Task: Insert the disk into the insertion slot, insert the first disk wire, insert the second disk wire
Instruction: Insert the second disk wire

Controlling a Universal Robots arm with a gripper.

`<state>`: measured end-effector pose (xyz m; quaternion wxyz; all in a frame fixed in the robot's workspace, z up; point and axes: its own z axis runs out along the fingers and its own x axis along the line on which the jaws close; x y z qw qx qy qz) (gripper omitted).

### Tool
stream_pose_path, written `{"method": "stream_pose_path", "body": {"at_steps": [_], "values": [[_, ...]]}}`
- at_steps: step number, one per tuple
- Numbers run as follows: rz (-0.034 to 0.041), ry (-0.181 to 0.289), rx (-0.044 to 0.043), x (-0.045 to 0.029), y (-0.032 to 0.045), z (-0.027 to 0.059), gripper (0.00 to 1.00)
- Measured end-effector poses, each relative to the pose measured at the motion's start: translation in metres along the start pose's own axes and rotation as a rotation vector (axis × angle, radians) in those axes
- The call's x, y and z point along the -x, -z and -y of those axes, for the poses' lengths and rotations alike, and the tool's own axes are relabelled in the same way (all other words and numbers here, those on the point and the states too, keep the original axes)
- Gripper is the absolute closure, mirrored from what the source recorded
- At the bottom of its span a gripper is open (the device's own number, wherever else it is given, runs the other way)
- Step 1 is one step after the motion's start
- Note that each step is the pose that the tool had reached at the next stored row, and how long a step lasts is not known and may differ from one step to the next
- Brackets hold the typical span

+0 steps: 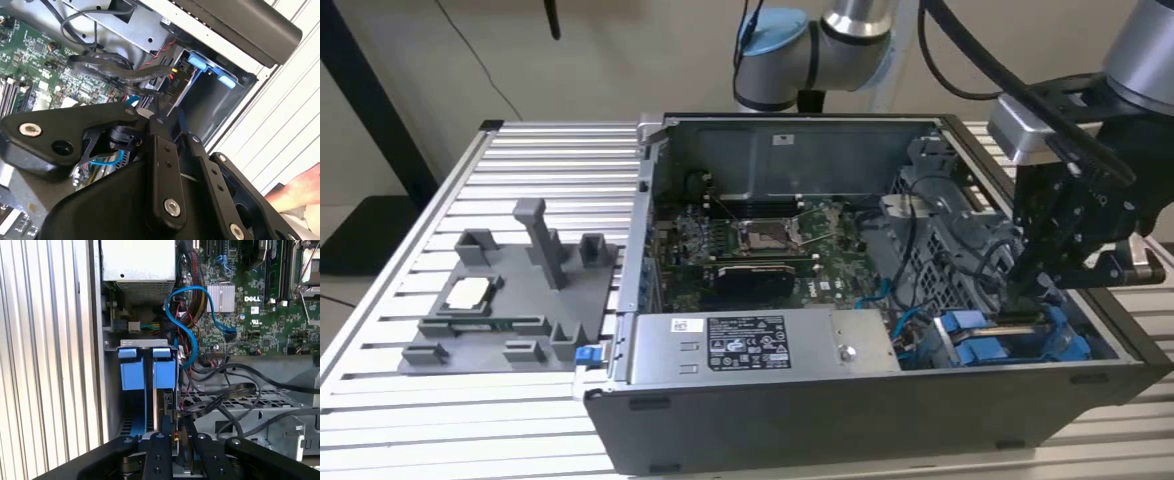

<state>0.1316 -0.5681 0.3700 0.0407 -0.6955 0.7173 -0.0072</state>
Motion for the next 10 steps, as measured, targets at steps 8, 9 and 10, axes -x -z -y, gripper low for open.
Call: {"method": "stream_pose_path", "body": {"at_steps": [8,9,10], "values": [[0.0,0.0,-0.0001,0.0003,0.0065,0.0005,0.76],[0.0,0.0,0.0,0.0003,0.0065,0.0004,0.76],[0.0,0.0,-0.0001,0.0003,0.0066,0.0005,0.76]]}}
